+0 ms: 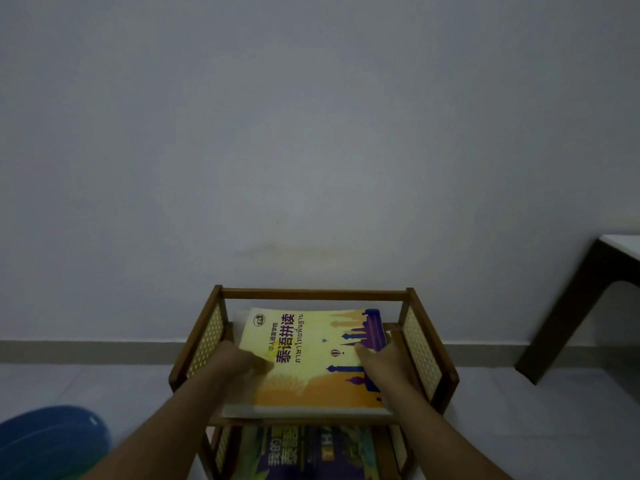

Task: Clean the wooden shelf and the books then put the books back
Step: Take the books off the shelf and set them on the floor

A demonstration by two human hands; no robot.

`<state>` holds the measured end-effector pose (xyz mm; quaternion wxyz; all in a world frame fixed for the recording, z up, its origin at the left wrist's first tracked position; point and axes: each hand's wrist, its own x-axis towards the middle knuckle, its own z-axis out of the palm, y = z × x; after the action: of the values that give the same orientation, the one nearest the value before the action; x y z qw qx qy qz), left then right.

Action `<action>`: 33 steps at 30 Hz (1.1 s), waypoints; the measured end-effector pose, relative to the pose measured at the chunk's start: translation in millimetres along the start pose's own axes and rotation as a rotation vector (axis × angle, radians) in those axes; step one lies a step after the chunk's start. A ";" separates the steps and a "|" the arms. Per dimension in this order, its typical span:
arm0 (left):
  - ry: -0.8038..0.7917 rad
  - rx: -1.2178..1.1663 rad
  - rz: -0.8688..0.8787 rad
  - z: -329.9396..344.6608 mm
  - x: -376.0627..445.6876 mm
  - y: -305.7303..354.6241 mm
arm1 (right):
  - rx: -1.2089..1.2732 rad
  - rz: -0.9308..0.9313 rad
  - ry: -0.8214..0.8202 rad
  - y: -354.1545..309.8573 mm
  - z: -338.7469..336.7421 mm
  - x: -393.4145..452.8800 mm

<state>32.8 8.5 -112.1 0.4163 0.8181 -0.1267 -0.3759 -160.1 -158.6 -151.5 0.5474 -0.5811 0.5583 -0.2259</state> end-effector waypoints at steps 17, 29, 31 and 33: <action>-0.081 -0.068 0.335 -12.2 -89.3 -51.7 | 0.254 -0.163 -0.115 33.8 -59.0 -106.0; -0.067 0.166 0.149 21.7 -167.0 -188.1 | 0.010 -0.098 -0.276 162.9 -74.7 -182.3; -0.059 0.203 0.104 28.9 -157.5 -211.8 | -0.061 -0.089 -0.309 184.1 -68.8 -178.5; -0.072 0.225 0.062 39.7 -146.5 -232.9 | -0.150 -0.090 -0.346 204.4 -63.1 -172.7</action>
<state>-120.8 206.1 -233.0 0.3286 0.8413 -0.2080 -0.3755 -344.7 17.5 -254.0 0.5797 -0.6747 0.4446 -0.1045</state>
